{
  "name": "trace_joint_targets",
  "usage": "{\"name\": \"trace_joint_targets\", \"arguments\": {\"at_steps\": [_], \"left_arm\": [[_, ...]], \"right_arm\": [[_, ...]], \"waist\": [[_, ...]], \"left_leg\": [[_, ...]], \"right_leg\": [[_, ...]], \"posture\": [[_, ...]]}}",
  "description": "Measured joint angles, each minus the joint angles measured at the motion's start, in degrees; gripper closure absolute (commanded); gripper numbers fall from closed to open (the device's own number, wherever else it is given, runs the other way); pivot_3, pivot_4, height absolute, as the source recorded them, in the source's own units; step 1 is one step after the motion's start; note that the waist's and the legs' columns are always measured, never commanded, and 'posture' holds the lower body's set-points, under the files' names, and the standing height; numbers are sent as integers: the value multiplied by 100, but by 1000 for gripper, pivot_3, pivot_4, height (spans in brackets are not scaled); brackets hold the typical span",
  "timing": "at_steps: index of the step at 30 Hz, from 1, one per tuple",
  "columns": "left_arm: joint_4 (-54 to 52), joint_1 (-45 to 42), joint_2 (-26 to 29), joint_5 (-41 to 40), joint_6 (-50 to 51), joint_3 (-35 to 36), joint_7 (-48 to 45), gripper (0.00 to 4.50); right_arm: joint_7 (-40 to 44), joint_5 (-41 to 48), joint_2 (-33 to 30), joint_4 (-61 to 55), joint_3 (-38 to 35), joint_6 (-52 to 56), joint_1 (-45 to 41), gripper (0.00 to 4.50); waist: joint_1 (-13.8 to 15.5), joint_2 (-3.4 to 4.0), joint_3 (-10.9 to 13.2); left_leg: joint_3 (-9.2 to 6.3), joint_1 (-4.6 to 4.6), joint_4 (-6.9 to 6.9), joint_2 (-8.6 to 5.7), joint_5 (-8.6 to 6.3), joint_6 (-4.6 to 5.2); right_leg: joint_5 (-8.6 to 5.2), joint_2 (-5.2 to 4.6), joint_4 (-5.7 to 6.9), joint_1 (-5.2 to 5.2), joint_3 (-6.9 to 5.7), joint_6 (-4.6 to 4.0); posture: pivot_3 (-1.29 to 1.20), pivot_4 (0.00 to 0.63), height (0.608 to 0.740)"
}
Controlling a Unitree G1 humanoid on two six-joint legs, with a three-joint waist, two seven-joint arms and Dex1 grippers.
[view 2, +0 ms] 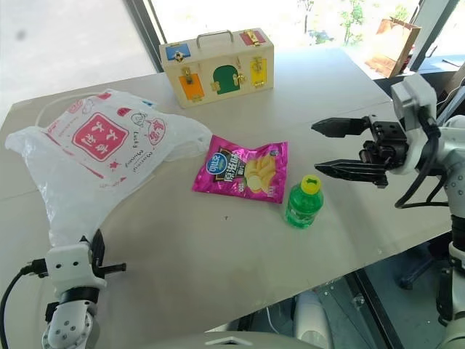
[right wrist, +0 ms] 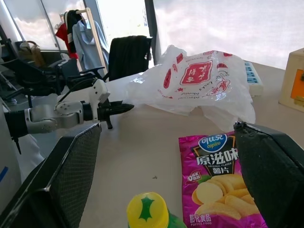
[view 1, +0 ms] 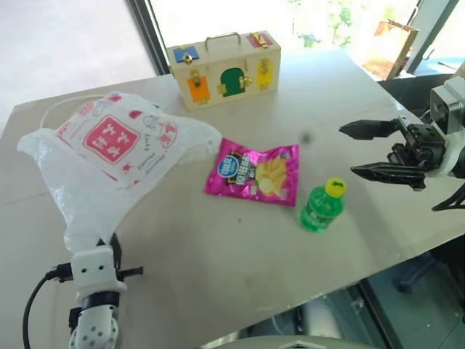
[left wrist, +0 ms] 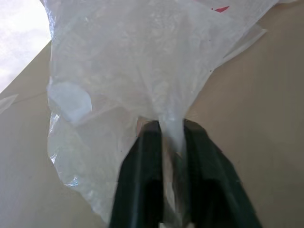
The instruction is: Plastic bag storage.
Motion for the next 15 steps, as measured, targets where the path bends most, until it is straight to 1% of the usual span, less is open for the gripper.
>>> {"name": "trace_joint_targets", "arguments": {"at_steps": [5,10,13,15], "left_arm": [[6,-144,12,-24,-2,-8,-33,4470],[-7,-355,16,-152,65,-132,-200,4470],[-38,-470,10,-374,112,-157,-294,4470],[-292,-546,-4,-721,289,-245,-448,4470]], "right_arm": [[-37,-180,-37,-64,32,-135,286,0],[-8,-675,-179,-176,392,-328,730,0],[-23,-722,-199,-285,451,-310,834,0],[-110,-907,-202,-506,649,-337,1019,0]], "waist": [[12,-6,-4],[-10,-4,-5],[-13,-4,-5],[-6,-14,-11]], "left_leg": [[-2,-2,8,-2,0,0],[1,-3,21,-3,0,0],[0,-3,25,-2,0,0],[-4,-3,28,-1,0,0]], "right_leg": [[1,-1,1,2,-3,1],[3,-1,8,2,0,5],[4,0,13,2,0,7],[4,0,14,3,-4,7]], "posture": [[0,150,740],[0,150,740],[0,150,740],[0,150,740]]}}
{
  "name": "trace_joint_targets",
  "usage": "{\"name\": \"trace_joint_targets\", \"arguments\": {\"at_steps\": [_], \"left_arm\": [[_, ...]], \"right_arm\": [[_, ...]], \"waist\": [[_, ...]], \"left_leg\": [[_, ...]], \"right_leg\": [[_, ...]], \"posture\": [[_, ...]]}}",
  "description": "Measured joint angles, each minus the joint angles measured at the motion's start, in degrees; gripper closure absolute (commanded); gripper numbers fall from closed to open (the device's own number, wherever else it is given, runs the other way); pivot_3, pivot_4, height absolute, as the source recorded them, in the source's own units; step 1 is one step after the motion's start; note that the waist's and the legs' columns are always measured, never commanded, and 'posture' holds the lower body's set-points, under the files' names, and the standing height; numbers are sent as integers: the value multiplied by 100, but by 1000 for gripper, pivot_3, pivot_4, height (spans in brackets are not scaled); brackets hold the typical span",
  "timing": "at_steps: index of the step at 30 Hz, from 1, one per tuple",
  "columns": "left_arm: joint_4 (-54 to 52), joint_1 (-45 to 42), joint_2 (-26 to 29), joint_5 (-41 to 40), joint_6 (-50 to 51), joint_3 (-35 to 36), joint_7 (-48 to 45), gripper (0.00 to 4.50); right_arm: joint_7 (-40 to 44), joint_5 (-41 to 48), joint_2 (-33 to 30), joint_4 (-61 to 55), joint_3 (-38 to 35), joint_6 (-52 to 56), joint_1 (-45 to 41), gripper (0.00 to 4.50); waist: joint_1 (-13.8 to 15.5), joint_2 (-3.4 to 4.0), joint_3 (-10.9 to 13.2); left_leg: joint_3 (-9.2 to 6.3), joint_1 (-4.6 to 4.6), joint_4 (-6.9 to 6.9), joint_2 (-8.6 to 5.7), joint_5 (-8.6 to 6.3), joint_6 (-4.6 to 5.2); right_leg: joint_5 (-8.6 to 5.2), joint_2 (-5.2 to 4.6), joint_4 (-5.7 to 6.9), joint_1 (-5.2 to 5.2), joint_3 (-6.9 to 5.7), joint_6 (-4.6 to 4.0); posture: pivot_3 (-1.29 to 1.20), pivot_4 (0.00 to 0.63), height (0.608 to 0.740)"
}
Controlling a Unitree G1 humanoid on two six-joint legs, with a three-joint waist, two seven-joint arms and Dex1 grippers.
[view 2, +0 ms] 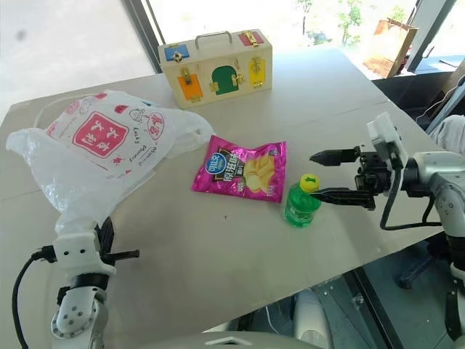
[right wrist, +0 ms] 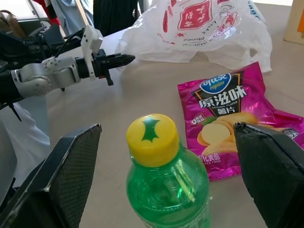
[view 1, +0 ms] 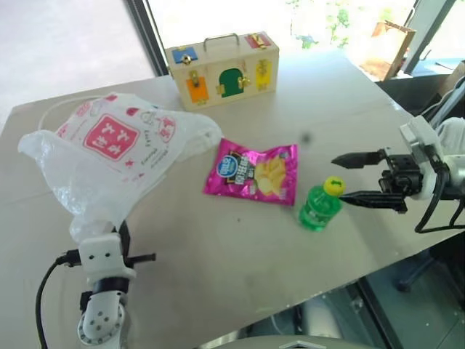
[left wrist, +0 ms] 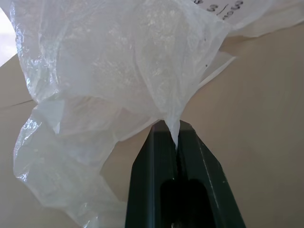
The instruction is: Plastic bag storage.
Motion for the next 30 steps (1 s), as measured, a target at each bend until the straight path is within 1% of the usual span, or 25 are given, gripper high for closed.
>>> {"name": "trace_joint_targets", "arguments": {"at_steps": [2,7,9,16,17,19,20,25,26,29,30], "left_arm": [[-373,-161,-30,-317,239,-163,-87,4470],[-945,-521,22,-784,860,-337,-124,4470],[-1068,-581,41,-984,1089,-376,-138,4470],[-1122,-589,90,-1142,1303,-380,-177,4470],[-1121,-597,89,-1200,1310,-378,-185,4500],[-1121,-645,88,-1325,1346,-386,-236,4500],[-1120,-691,87,-1395,1378,-396,-258,4500],[-1194,-1075,173,-1825,1707,-721,-469,4500],[-1412,-1144,258,-2129,1902,-914,-622,4500],[-1682,-1234,352,-2561,2100,-1073,-775,4500],[-1794,-1351,359,-2923,2237,-1151,-822,4500]], "right_arm": [[-210,-221,116,-46,350,18,154,0],[-550,-641,358,-42,794,-28,207,0],[-683,-838,449,17,926,-86,206,0],[-724,-1138,448,137,1059,-145,205,0],[-730,-1161,449,169,1061,-148,205,527],[-776,-1169,454,221,1048,-147,194,1281],[-787,-1157,464,231,1036,-132,192,1366],[-966,-1011,652,268,989,104,88,1374],[-1197,-824,892,271,840,311,-23,1374],[-1715,-457,1379,262,546,676,-314,1374],[-2241,-178,1892,256,315,931,-572,1374]], "waist": [[10,-1,0],[-15,-1,-1],[-16,-1,-1],[-12,-1,-1],[-9,-1,-1],[-8,-1,-1],[-7,-1,-1],[-21,-3,1],[-46,-3,1],[-132,-2,2],[-171,-1,2]], "left_leg": [[-2,-1,10,-6,0,0],[7,3,15,-9,0,0],[7,4,15,-8,1,-1],[9,4,18,-9,1,-2],[9,4,19,-9,1,-2],[8,4,19,-9,1,-2],[8,4,19,-9,1,-2],[10,3,21,-9,1,-2],[12,3,21,-9,1,-2],[10,3,19,-8,2,-3],[14,3,19,-7,3,-5]], "right_leg": [[1,-5,1,1,-3,2],[2,-4,26,-3,8,4],[2,-2,30,-5,8,3],[2,-3,30,-5,9,3],[2,-3,31,-5,9,3],[2,-3,31,-5,8,3],[2,-3,31,-5,8,3],[2,-3,35,-6,10,3],[2,-3,35,-10,14,3],[2,-1,38,-13,14,3],[2,1,43,-16,18,3]], "posture": [[0,150,740],[0,150,740],[0,150,740],[0,150,740],[0,150,740],[0,150,740],[0,150,740],[0,150,740],[0,150,740],[0,150,740],[0,150,740]]}}
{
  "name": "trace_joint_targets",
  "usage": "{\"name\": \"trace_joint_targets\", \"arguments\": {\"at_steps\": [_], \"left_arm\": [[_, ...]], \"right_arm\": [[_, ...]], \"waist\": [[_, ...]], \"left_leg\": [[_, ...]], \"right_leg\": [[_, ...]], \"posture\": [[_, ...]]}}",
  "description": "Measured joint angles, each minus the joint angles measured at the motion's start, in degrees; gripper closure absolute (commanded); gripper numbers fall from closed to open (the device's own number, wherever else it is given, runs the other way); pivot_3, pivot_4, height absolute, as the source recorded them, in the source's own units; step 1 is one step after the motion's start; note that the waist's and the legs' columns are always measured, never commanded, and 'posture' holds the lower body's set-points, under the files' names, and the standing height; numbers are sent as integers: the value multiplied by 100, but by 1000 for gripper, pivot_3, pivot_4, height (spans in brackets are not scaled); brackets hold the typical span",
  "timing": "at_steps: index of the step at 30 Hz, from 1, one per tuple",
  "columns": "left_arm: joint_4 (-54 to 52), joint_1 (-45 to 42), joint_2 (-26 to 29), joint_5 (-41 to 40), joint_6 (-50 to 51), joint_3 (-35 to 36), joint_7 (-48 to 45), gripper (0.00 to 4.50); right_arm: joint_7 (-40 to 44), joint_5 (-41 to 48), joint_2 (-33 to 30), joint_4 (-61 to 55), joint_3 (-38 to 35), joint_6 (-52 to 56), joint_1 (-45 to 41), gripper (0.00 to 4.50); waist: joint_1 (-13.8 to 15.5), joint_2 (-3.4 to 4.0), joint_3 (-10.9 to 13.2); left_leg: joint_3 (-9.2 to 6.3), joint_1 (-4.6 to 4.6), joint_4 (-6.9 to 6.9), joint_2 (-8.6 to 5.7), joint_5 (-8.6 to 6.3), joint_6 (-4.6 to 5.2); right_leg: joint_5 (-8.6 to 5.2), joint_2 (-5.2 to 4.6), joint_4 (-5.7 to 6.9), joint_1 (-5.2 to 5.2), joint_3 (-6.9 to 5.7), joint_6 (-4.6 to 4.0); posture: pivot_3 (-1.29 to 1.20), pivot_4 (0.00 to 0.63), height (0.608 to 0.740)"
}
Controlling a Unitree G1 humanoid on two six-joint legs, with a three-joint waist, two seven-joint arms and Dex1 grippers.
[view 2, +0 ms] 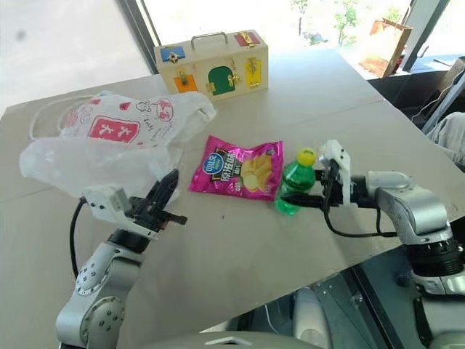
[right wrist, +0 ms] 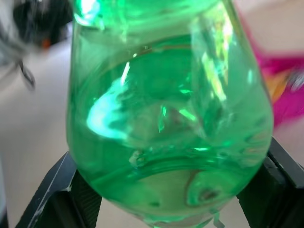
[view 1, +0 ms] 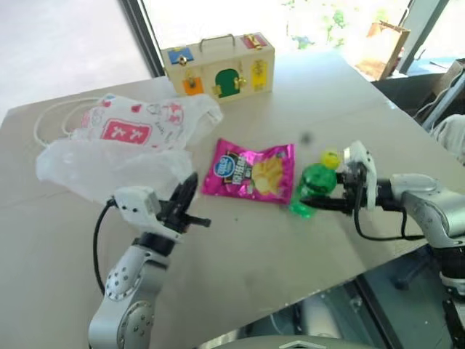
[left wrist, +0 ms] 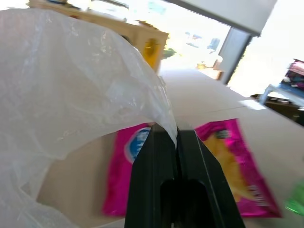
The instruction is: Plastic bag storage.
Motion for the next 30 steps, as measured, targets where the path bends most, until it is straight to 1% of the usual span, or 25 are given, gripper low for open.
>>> {"name": "trace_joint_targets", "arguments": {"at_steps": [1,3,4,8,10,13,15,19,20,22,23,26,30], "left_arm": [[-54,-58,8,-196,73,-37,-21,4500],[-239,-164,77,-732,253,-144,-87,4500],[-301,-160,129,-912,310,-156,-112,4500],[-464,3,387,-1605,465,-270,-337,4500],[-486,112,476,-1908,515,-376,-448,4500],[-606,348,712,-2351,601,-494,-654,4500],[-621,464,832,-2622,629,-540,-764,4500],[-621,762,1112,-2796,622,-515,-993,4500],[-620,892,1146,-2819,608,-510,-1077,4500],[-616,1076,1149,-2840,570,-505,-1148,4500],[-612,1173,1153,-2831,546,-501,-1204,4500],[-600,1282,1153,-2770,463,-509,-1316,4500],[-576,1326,1085,-2670,365,-563,-1370,4500]], "right_arm": [[-294,116,267,0,-87,139,-146,1374],[-1208,404,1067,98,-278,509,-617,1374],[-1558,490,1368,212,-369,629,-796,1374],[-3263,842,2657,1353,-1089,1195,-1498,1374],[-3854,940,3145,1997,-1380,1381,-1675,1374],[-4339,1174,3789,3142,-1772,1583,-1994,1374],[-4359,1413,3848,3875,-1874,1772,-2314,1374],[-4282,1762,3911,4589,-2033,2063,-2878,1374],[-4163,1797,3937,4729,-1962,2177,-3046,1374],[-3886,1777,3951,4745,-1626,2305,-3108,357],[-3708,1715,3955,4748,-1350,2425,-3110,37],[-3509,1463,3957,4788,-689,2661,-3110,37],[-3040,791,3954,4478,745,2631,-3104,37]], "waist": [[-23,0,0],[-69,1,0],[-89,1,0],[-129,2,-3],[-157,5,-1],[-255,15,5],[-303,24,10],[-335,27,11],[-355,28,11],[-383,28,10],[-405,29,10],[-419,30,10],[-439,29,9]], "left_leg": [[1,1,0,1,2,-3],[-1,2,-2,2,5,-9],[-2,2,-2,2,6,-11],[-2,6,-2,-7,7,-11],[1,6,-6,-8,7,-11],[3,6,-16,-6,8,-12],[3,6,-17,-6,8,-12],[4,7,-18,-5,8,-13],[4,7,-18,-4,8,-13],[3,7,-18,-4,8,-12],[4,7,-19,-4,8,-12],[4,7,-18,-4,8,-12],[3,7,-15,-4,8,-13]], "right_leg": [[0,1,7,-3,2,0],[0,3,19,-7,1,-1],[0,3,21,-8,-1,-1],[-1,-1,29,-8,-14,-3],[-1,-2,30,-13,-21,-4],[-1,-2,32,-19,-33,-5],[-1,-1,33,-20,-35,-5],[-1,0,33,-20,-38,-6],[-1,-1,32,-20,-38,-6],[-1,-1,32,-19,-39,-6],[-1,-2,33,-19,-38,-6],[-1,-3,33,-20,-38,-6],[-1,-3,35,-26,-37,-6]], "posture": [[0,150,740],[0,150,740],[0,150,740],[0,150,740],[0,150,740],[0,150,740],[0,150,740],[0,150,740],[0,150,740],[0,150,740],[0,150,740],[0,150,740],[0,150,740]]}}
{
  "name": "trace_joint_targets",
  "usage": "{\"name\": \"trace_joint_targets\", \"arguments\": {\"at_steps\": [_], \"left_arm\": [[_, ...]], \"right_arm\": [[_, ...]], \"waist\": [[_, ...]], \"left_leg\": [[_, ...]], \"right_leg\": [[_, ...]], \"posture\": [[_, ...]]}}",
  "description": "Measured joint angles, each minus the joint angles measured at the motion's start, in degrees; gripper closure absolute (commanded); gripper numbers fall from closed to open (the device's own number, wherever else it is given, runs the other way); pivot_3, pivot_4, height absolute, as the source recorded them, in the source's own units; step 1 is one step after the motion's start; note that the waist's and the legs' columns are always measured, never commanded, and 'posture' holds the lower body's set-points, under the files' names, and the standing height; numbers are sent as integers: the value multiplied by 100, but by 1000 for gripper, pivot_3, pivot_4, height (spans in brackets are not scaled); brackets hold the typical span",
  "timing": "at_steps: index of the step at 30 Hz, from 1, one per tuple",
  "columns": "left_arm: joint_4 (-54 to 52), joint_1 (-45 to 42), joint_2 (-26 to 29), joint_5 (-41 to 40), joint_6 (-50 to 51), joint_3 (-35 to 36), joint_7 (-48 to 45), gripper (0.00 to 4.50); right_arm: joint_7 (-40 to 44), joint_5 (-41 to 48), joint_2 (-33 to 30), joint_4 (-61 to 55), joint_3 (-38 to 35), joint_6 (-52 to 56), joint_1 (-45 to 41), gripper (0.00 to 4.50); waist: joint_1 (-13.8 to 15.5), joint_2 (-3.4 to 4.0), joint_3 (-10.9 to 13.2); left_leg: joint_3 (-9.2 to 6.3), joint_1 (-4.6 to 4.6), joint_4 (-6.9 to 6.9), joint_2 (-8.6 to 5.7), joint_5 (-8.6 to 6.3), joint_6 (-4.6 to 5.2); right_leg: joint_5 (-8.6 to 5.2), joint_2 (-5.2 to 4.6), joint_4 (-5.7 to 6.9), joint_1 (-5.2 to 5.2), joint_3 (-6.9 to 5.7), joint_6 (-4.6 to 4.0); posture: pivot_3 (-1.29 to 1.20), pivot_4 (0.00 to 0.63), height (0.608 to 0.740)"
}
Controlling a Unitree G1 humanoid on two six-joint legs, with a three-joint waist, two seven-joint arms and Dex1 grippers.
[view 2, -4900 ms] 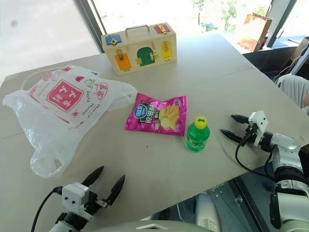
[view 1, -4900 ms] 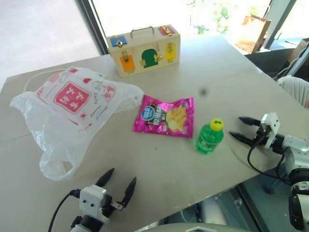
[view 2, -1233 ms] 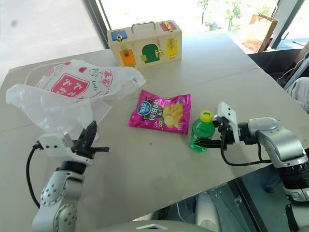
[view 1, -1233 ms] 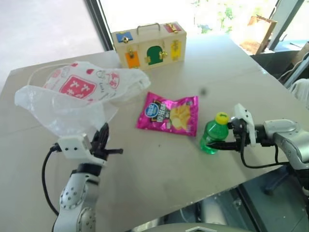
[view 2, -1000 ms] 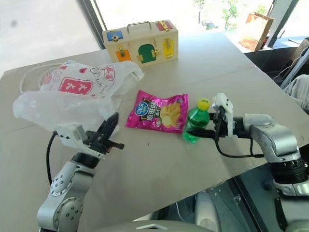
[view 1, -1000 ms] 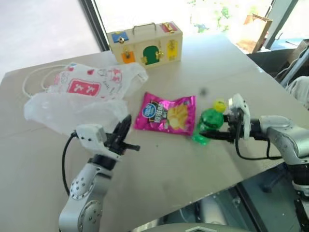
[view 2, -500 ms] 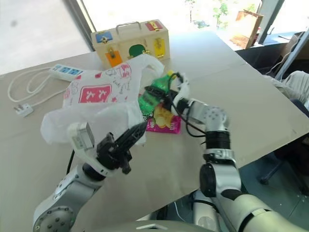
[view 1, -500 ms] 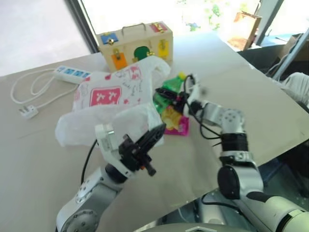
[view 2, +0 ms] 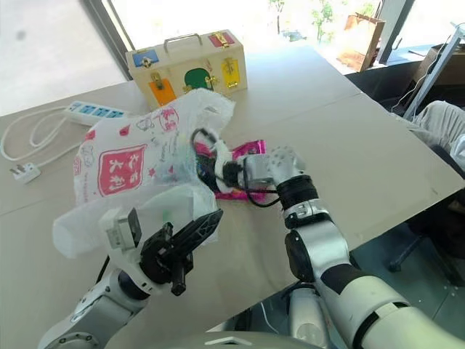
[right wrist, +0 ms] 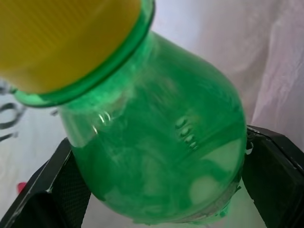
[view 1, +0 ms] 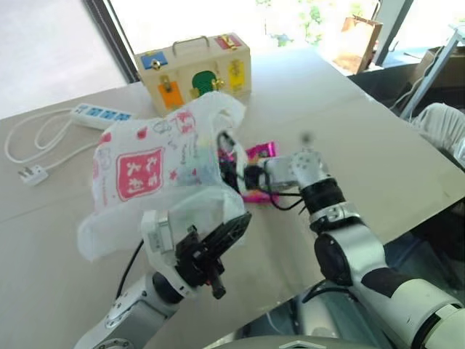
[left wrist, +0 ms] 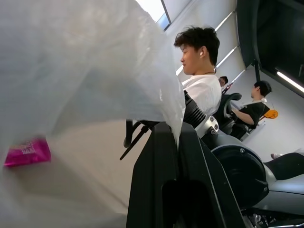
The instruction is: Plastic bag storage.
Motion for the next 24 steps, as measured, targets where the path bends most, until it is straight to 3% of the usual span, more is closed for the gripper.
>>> {"name": "trace_joint_targets", "arguments": {"at_steps": [4,13,21,24], "left_arm": [[14,47,-74,99,-97,-27,-55,4500],[190,140,-135,168,-199,-37,-177,4500],[188,289,-250,113,-431,173,-217,4500],[138,595,-529,-278,-859,737,-200,4500]], "right_arm": [[287,-628,-1,-216,775,-585,3,37],[228,-414,0,-176,-407,-1454,0,37],[578,-833,-90,-745,-73,-1978,192,37],[1166,-1297,-647,-956,254,-2572,433,37]], "waist": [[9,-3,-4],[4,2,-1],[2,2,-1],[50,-2,-3]], "left_leg": [[-1,0,1,-3,0,0],[1,1,-3,0,0,0],[3,1,-6,0,0,0],[2,-1,0,-3,0,0]], "right_leg": [[0,-2,0,0,-1,0],[0,1,0,-4,0,0],[0,0,-1,-6,0,0],[0,-5,-4,-5,-1,0]], "posture": [[0,150,740],[0,150,740],[0,150,740],[0,150,740]]}}
